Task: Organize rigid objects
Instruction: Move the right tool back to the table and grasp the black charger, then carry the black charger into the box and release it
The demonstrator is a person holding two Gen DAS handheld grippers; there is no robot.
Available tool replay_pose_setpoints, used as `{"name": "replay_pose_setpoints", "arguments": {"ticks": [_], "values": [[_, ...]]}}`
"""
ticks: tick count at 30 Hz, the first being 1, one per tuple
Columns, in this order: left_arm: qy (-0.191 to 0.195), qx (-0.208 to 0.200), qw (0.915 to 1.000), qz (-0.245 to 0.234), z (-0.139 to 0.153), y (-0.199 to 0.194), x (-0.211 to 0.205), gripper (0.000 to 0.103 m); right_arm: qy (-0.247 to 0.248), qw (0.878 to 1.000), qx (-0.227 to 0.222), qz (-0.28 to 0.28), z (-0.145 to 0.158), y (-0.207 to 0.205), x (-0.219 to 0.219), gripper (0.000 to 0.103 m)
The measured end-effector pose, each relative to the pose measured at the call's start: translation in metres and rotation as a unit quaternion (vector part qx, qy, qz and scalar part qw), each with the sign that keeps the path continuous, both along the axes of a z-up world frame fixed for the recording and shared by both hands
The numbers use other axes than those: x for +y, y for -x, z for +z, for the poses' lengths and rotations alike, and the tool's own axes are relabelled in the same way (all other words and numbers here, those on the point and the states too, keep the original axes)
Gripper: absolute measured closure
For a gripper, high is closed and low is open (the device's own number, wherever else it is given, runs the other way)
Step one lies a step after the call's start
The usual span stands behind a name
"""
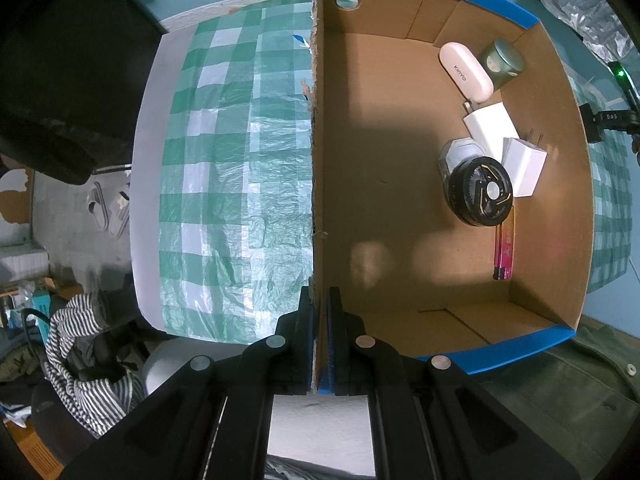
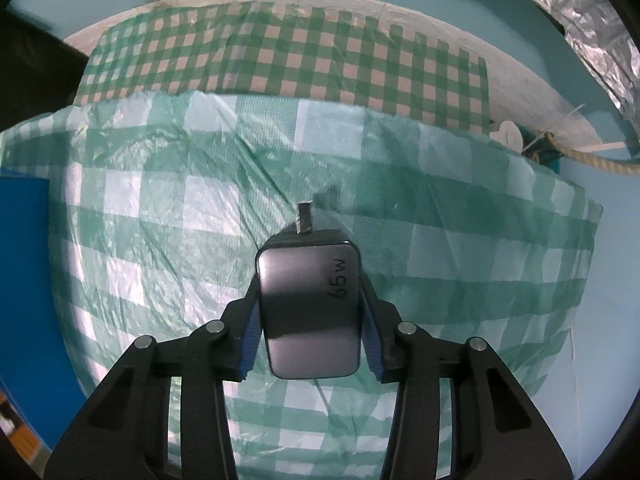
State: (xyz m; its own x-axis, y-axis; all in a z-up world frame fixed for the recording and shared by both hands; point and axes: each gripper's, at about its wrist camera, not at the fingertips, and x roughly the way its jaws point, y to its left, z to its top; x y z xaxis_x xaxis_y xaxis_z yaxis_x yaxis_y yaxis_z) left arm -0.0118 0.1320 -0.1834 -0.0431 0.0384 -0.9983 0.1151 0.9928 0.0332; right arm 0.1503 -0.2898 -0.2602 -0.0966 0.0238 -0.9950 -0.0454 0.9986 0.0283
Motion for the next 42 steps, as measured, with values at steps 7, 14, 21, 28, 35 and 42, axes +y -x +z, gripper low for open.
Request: {"name": "replay_pose_setpoints", "arguments": {"ticks": [7, 14, 21, 28, 35, 42], "values": [[0.002, -0.001, 1.0000, 0.001, 0.000, 0.000, 0.000, 0.099, -0.003, 1.000, 0.002, -0.009, 0.002, 0.006, 0.003, 0.062], [0.001, -0.001, 1.0000, -0.001, 0.000, 0.000, 0.000, 0.099, -0.020, 0.999, 0.004, -0.024, 0.015, 0.018, 0.011, 0.062], [0.001, 0.001, 1.0000, -0.004, 0.000, -0.002, -0.001, 0.099, -0.033, 0.999, -0.002, -0.006, 0.041, 0.029, 0.038, 0.062], [0.002, -0.001, 0.9999, -0.010, 0.000, -0.001, -0.001, 0.099, -0.051, 0.999, -0.008, 0.008, 0.072, 0.033, 0.071, 0.062], [0.007, -0.002, 0.9999, -0.012, 0.000, -0.001, 0.000, 0.099, -0.065, 0.997, -0.019, 0.036, 0.097, 0.035, 0.106, 0.062], [0.008, -0.003, 0.9998, -0.017, 0.000, 0.000, 0.000, 0.099, -0.079, 0.994, -0.031, 0.064, 0.121, 0.034, 0.138, 0.062]]}}
